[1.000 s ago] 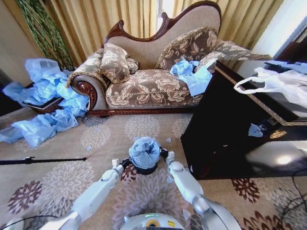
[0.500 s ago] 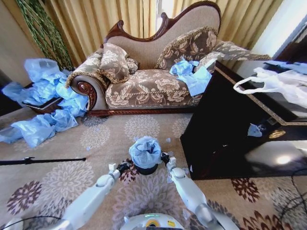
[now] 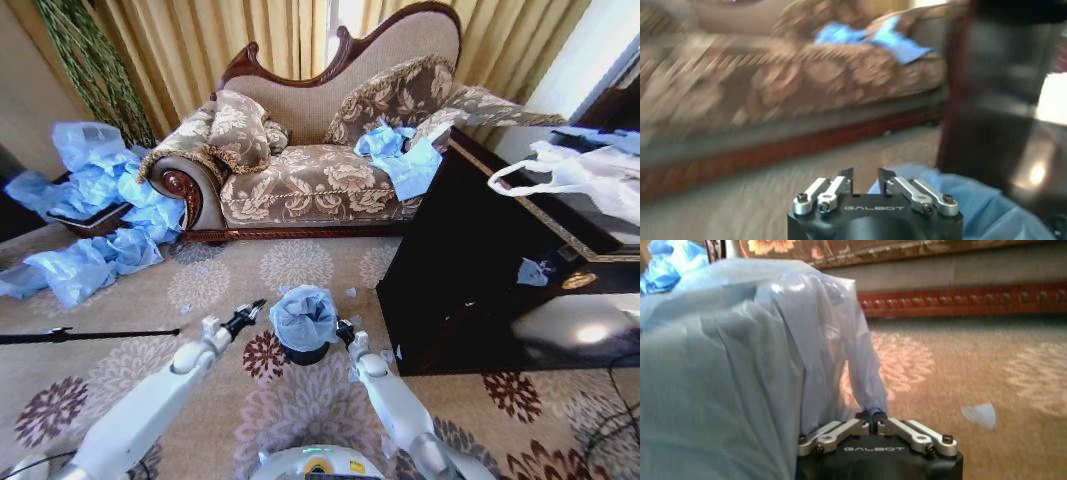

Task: Place a garbage bag over the trash bin.

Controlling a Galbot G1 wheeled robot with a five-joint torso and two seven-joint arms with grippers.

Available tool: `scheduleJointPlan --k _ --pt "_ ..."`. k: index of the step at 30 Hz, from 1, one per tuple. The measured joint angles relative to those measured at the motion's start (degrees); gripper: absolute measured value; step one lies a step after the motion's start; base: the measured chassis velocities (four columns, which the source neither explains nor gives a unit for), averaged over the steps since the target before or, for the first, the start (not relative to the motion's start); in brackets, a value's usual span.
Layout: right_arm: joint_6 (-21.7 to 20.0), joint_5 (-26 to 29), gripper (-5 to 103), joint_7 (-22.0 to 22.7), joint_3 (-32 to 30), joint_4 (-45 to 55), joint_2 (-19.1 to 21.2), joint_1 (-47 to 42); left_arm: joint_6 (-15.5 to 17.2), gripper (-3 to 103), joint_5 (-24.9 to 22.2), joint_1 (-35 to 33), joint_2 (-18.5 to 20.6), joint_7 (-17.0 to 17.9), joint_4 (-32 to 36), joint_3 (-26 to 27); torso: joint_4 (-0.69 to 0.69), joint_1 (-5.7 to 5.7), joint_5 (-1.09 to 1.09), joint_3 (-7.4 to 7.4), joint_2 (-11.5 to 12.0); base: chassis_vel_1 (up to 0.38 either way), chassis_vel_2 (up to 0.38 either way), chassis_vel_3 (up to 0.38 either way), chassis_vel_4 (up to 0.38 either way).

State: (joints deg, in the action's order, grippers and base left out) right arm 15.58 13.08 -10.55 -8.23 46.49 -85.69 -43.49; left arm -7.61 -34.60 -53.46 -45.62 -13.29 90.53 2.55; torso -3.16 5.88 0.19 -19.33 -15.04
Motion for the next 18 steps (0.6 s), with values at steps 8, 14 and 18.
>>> scheduleJointPlan --k 8,14,18 --pt "-0.5 -0.6 0 0.4 -0.1 1.2 -0.1 -0.5 1.0 55 18.4 12.7 0.1 2.7 -1.5 -11.3 -0.03 0.01 0.01 -0.01 0.0 0.000 0.000 0.000 0.000" --pt "-0.6 -0.7 0 0.5 -0.2 1.1 -0.2 -0.3 1.5 77 21.9 17.6 0.4 -0.7 -6.2 -18.1 0.00 0.00 0.00 -0.01 0.0 0.000 0.000 0.000 0.000" --pt "-0.5 -0.7 0 0.6 -0.2 0.9 -0.2 0.0 1.5 92 23.8 19.4 -1.4 -1.0 -9.2 -21.2 0.01 0.01 0.01 -0.01 0.0 0.000 0.000 0.000 0.000"
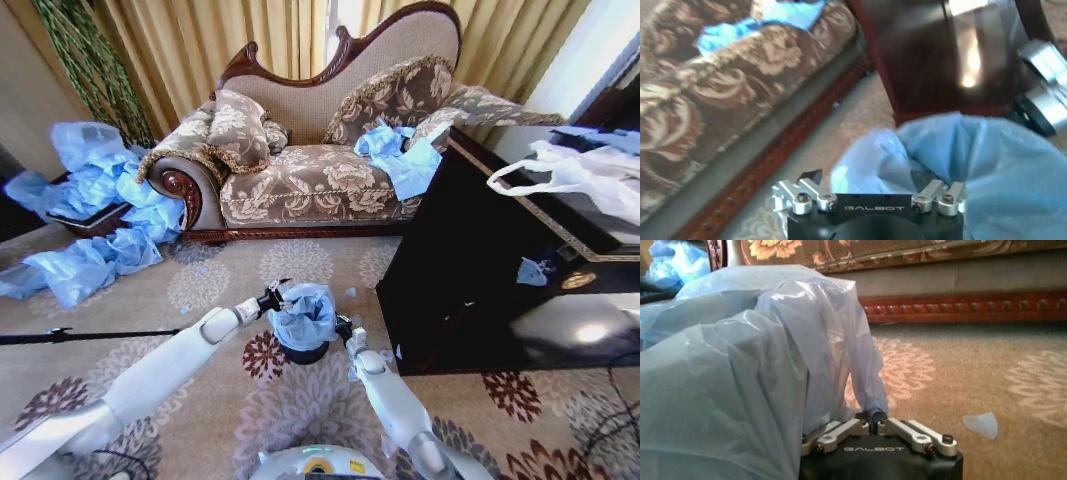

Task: Place a garbage bag over the trash bin.

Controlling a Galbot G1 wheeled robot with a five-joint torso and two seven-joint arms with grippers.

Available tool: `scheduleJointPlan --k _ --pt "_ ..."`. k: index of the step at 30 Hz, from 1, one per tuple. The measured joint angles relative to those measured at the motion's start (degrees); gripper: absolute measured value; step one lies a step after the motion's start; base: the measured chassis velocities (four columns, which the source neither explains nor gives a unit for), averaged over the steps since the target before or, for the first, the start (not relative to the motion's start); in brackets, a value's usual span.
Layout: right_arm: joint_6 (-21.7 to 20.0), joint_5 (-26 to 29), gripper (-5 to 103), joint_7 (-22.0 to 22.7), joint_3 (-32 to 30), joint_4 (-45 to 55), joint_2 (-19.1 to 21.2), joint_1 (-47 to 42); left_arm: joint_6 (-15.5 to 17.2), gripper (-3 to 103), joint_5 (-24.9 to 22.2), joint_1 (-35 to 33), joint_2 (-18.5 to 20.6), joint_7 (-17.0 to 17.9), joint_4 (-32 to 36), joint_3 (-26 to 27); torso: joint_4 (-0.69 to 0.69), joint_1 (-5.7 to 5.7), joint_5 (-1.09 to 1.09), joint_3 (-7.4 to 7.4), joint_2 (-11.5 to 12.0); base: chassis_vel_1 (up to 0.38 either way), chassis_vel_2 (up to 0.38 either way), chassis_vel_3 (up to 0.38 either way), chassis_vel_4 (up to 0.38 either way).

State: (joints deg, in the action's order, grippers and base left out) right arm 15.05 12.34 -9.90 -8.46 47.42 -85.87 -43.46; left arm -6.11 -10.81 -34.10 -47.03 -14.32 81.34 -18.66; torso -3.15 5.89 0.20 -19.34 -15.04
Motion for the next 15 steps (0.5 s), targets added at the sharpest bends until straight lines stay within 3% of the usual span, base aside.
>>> scheduleJointPlan --k 5,7,15 --pt "0.1 0.2 0 0.1 0.0 -0.3 0.2 0.2 1.3 92 0.8 1.9 -2.8 2.5 -2.3 -1.8 -0.03 0.00 0.01 0.01 0.0 0.000 0.000 0.000 0.000" --pt "0.2 0.2 0 0.1 0.0 -0.5 0.3 0.3 1.9 87 0.7 2.3 -3.3 3.1 -2.8 -1.9 -0.02 0.00 0.00 0.01 0.0 0.000 0.000 0.000 0.000" --pt "0.3 0.9 0 0.1 0.2 -1.3 0.5 0.9 3.6 55 -0.9 3.9 -4.5 5.5 -4.5 -2.4 -0.01 0.00 0.00 0.01 0.0 0.000 0.000 0.000 0.000"
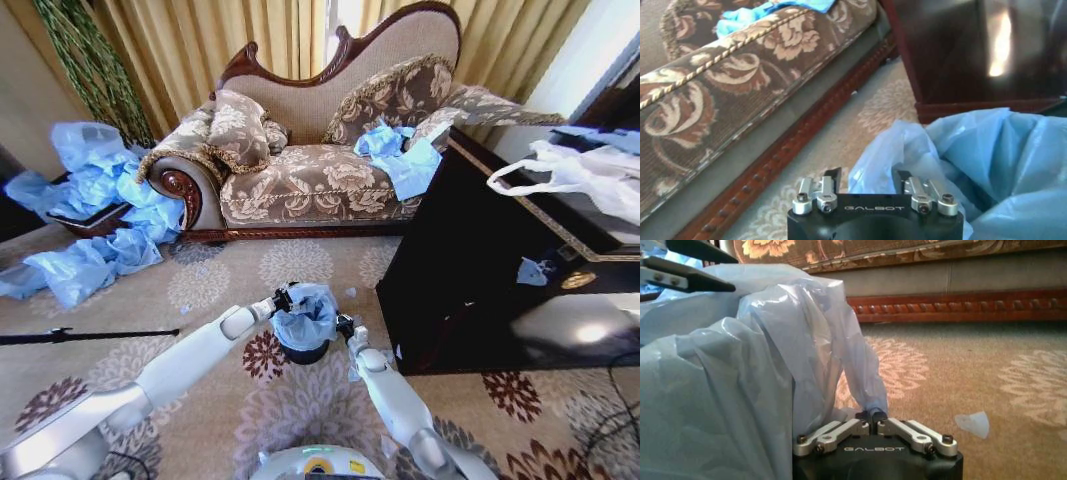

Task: Place a garbage bag over the trash bin.

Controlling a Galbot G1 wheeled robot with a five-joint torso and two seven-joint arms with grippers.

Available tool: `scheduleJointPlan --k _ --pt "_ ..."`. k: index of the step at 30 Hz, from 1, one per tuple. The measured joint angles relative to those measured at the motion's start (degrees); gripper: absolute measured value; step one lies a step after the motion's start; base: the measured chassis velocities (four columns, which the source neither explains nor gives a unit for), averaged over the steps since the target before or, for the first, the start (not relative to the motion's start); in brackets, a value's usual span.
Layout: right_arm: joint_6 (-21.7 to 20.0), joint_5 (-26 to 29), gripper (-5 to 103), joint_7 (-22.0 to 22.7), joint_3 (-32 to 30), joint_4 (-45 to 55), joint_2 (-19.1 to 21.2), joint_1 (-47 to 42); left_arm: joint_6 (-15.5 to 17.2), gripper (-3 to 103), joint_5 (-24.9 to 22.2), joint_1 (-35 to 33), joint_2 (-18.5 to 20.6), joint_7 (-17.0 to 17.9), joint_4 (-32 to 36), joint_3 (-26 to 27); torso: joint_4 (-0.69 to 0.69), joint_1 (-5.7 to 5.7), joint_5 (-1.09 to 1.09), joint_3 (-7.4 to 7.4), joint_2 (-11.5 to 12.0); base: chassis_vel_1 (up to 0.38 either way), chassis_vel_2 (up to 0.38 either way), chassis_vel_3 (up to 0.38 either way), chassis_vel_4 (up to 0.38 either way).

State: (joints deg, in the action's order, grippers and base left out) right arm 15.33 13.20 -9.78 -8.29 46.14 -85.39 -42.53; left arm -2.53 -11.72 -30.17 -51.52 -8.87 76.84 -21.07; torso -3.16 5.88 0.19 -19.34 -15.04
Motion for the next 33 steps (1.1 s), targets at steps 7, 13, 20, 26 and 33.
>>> scheduleJointPlan --k 7,13,20,26,33 --pt "0.0 0.1 0 0.0 0.2 -0.1 0.0 0.1 0.9 33 -3.3 0.2 -0.8 1.7 -0.5 0.6 -0.01 0.00 0.01 0.00 0.0 0.000 0.000 0.000 0.000" --pt "0.0 0.0 0 0.0 0.2 -0.1 0.1 0.1 2.0 6 -7.7 1.0 -1.4 2.7 -1.5 0.9 0.00 -0.01 0.00 0.00 0.0 0.000 0.000 0.000 0.000" --pt "0.5 0.0 0 0.0 0.2 -0.5 0.0 0.1 1.9 0 -8.5 2.3 -4.0 2.5 -6.7 0.5 -0.01 0.00 0.01 0.00 0.0 0.000 0.000 0.000 0.000" --pt "0.9 0.0 0 -0.2 0.4 -0.6 0.0 0.0 -0.1 0 -9.7 5.1 -5.8 -0.3 -14.2 -0.8 -0.02 -0.02 -0.01 0.02 0.0 0.000 0.000 0.000 0.000" --pt "1.2 -0.1 0 -0.3 0.6 -0.7 0.1 -0.2 -1.9 0 -14.6 6.2 -4.6 -5.5 -16.2 -1.8 -0.02 -0.02 0.00 0.03 0.0 0.000 0.000 0.000 0.000"
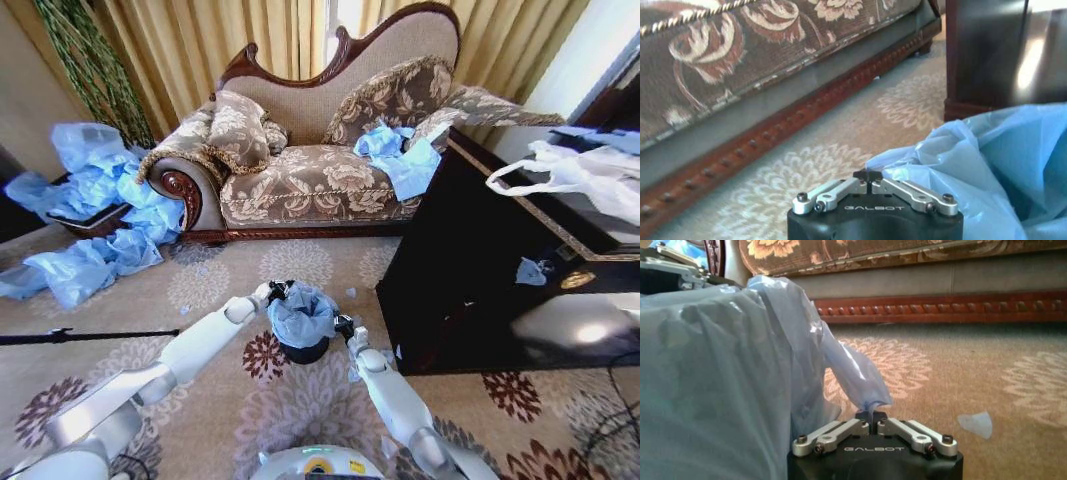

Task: Place a garbage bag over the trash bin.

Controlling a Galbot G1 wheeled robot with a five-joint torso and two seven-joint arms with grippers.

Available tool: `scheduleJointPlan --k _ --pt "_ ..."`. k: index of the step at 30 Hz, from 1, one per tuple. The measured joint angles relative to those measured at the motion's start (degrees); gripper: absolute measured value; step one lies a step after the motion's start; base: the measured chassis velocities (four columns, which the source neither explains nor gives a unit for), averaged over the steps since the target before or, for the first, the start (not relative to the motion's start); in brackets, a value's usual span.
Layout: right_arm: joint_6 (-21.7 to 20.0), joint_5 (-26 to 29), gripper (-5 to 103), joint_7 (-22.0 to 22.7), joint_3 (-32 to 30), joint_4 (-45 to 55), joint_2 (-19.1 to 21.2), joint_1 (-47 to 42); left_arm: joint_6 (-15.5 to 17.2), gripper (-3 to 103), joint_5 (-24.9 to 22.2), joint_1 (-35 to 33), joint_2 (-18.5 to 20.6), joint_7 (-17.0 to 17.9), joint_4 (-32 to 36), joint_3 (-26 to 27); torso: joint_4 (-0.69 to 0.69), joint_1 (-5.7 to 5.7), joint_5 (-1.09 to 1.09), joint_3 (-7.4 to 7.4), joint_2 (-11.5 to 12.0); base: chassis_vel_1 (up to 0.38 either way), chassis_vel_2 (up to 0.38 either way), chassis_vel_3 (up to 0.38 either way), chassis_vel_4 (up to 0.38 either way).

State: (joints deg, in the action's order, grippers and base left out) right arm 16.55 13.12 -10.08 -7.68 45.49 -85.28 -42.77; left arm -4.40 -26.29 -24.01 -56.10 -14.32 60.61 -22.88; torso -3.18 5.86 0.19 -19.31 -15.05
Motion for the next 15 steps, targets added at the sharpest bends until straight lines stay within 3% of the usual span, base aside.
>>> scheduleJointPlan --k 2,4,5,8,15 --pt "0.1 0.0 0 0.0 0.0 0.0 0.0 -0.1 0.3 0 -2.2 -0.2 0.4 -0.8 0.6 -0.1 -0.01 0.00 0.01 -0.01 0.0 0.000 0.000 0.000 0.000" --pt "0.2 0.0 0 0.0 0.0 -0.1 0.2 -0.2 4.5 0 -11.0 -0.8 2.2 -2.4 4.1 -0.5 0.03 0.02 0.01 -0.03 0.0 0.000 0.000 0.000 0.000" --pt "0.2 0.0 0 0.0 0.0 -0.1 0.2 -0.2 4.5 0 -11.0 -0.8 2.2 -2.4 4.1 -0.5 0.03 0.02 0.01 -0.03 0.0 0.000 0.000 0.000 0.000" --pt "0.4 0.0 0 -0.1 0.1 0.0 0.4 -0.3 9.9 0 -19.4 -0.9 3.5 -2.9 7.1 -0.5 0.02 0.02 0.02 -0.03 0.0 0.000 0.000 0.000 0.000" --pt "0.7 0.0 0 -0.1 0.1 0.0 0.4 -0.6 14.3 0 -23.3 -0.4 4.2 -2.6 6.8 0.0 0.02 0.02 0.01 -0.03 0.0 0.000 0.000 0.000 0.000"
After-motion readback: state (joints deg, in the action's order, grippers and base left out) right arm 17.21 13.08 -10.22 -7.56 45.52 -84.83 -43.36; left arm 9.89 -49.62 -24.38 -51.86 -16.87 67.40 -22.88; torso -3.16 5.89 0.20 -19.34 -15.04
